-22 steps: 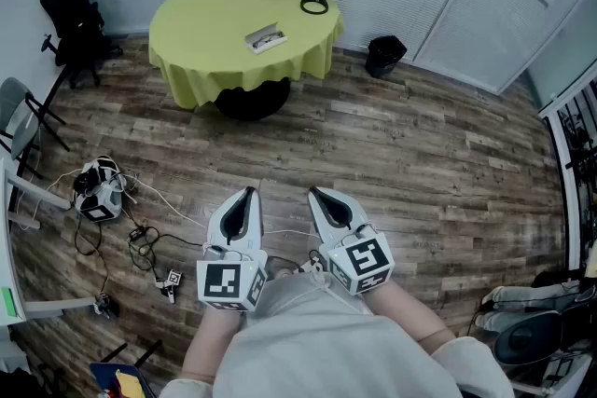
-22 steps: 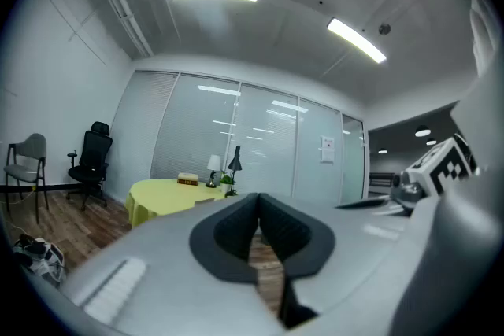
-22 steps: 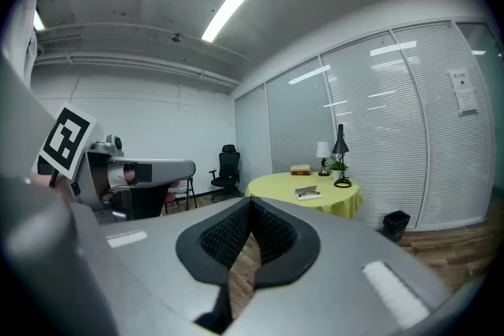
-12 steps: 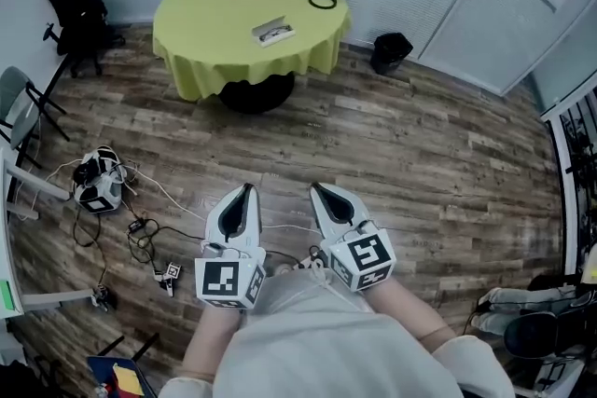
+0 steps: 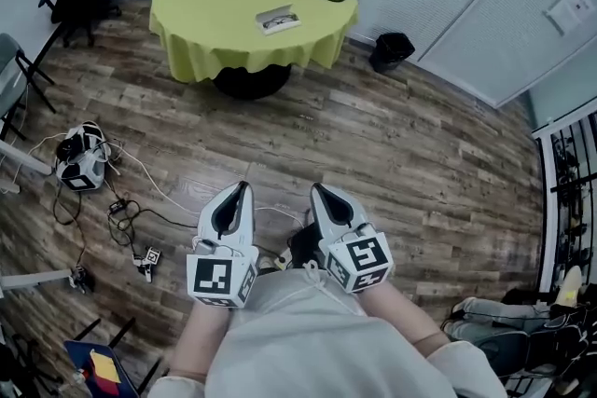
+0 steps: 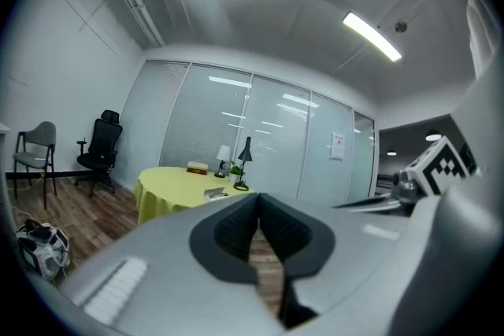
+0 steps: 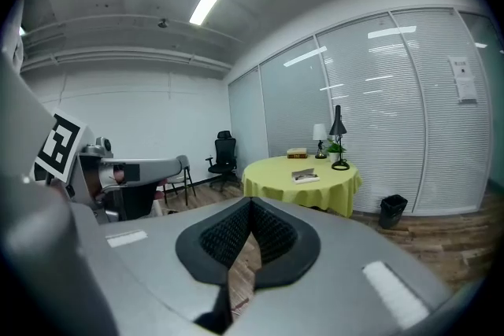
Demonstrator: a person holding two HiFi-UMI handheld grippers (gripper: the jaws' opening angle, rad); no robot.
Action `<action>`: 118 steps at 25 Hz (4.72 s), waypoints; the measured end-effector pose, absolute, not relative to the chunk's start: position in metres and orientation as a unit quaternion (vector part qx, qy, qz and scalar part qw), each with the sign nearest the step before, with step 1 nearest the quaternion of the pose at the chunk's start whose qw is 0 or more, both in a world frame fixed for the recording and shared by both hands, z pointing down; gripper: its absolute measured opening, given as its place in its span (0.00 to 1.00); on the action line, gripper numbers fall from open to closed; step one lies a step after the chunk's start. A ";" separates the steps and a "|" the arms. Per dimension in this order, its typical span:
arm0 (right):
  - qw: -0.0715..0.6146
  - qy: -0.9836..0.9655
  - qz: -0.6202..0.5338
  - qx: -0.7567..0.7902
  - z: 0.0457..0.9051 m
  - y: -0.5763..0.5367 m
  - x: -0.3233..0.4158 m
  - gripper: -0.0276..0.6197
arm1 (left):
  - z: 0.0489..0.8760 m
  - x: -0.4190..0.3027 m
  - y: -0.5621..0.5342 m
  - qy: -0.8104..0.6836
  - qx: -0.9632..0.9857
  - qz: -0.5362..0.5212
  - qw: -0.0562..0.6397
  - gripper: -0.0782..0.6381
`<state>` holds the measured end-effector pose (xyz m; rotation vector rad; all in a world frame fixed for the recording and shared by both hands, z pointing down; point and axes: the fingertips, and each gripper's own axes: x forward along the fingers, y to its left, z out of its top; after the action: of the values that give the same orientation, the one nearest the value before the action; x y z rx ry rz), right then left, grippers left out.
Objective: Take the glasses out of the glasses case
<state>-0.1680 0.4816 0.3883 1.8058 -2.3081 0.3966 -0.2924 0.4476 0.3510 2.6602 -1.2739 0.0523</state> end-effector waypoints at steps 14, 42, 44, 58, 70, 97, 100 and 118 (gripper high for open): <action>0.095 -0.808 0.166 0.557 0.415 0.332 -0.052 0.04 | 0.376 -0.188 0.309 -0.494 0.860 0.046 0.116 0.12; 0.114 -0.841 0.170 0.501 0.418 0.073 0.151 0.04 | 0.402 0.000 0.073 -0.553 0.816 0.056 0.161 0.12; 0.115 -0.839 0.172 0.502 0.422 0.051 0.152 0.04 | 0.406 0.001 0.050 -0.552 0.816 0.055 0.162 0.12; 0.147 -0.841 0.183 0.488 0.454 -0.168 0.125 0.04 | 0.447 -0.009 -0.163 -0.510 0.840 0.114 0.149 0.12; 0.197 -0.836 0.226 0.460 0.515 -0.265 0.095 0.04 | 0.514 -0.038 -0.243 -0.513 0.822 0.143 0.200 0.12; 0.283 -0.842 0.285 0.359 0.584 -0.306 0.098 0.04 | 0.630 0.014 -0.271 -0.253 0.824 0.485 0.146 0.25; 0.285 -0.840 0.291 0.358 0.584 -0.306 0.101 0.04 | 0.638 0.017 -0.269 -0.217 0.821 0.508 0.144 0.25; 0.291 -0.832 0.300 0.364 0.583 -0.310 0.116 0.04 | 0.658 0.018 -0.264 -0.117 0.807 0.574 0.066 0.14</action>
<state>0.1164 -0.3100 0.5827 0.9705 -2.2183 0.8003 0.0184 -0.2638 0.6585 2.4358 -0.3541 1.7330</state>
